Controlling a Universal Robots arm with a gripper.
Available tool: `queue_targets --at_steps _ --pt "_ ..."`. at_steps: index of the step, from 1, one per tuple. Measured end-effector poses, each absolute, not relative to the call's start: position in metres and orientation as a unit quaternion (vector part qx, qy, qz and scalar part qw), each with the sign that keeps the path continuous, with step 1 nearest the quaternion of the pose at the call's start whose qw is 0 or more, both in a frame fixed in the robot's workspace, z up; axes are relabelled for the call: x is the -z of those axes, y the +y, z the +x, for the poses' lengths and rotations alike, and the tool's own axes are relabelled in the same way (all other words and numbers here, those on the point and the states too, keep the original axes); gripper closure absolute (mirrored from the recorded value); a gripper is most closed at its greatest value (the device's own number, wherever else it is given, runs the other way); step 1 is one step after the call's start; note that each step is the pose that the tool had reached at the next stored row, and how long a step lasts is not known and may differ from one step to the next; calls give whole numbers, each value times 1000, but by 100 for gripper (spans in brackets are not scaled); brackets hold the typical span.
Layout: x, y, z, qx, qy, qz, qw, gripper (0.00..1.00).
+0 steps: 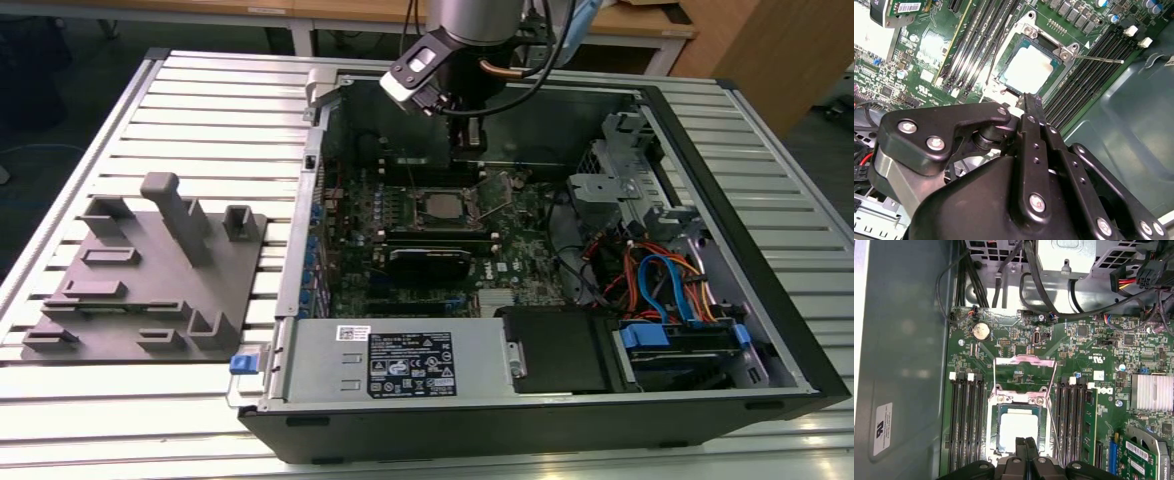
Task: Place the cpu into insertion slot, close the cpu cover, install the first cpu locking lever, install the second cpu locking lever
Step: 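Close the cpu cover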
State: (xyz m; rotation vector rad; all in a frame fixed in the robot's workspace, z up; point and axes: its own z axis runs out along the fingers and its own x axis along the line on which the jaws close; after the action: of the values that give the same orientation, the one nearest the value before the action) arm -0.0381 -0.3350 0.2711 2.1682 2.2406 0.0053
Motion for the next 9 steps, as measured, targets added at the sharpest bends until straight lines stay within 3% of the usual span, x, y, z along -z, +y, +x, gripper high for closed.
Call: queue_targets --at_steps 9 --pt "-271 -335 -37 -2 719 695 12 90"
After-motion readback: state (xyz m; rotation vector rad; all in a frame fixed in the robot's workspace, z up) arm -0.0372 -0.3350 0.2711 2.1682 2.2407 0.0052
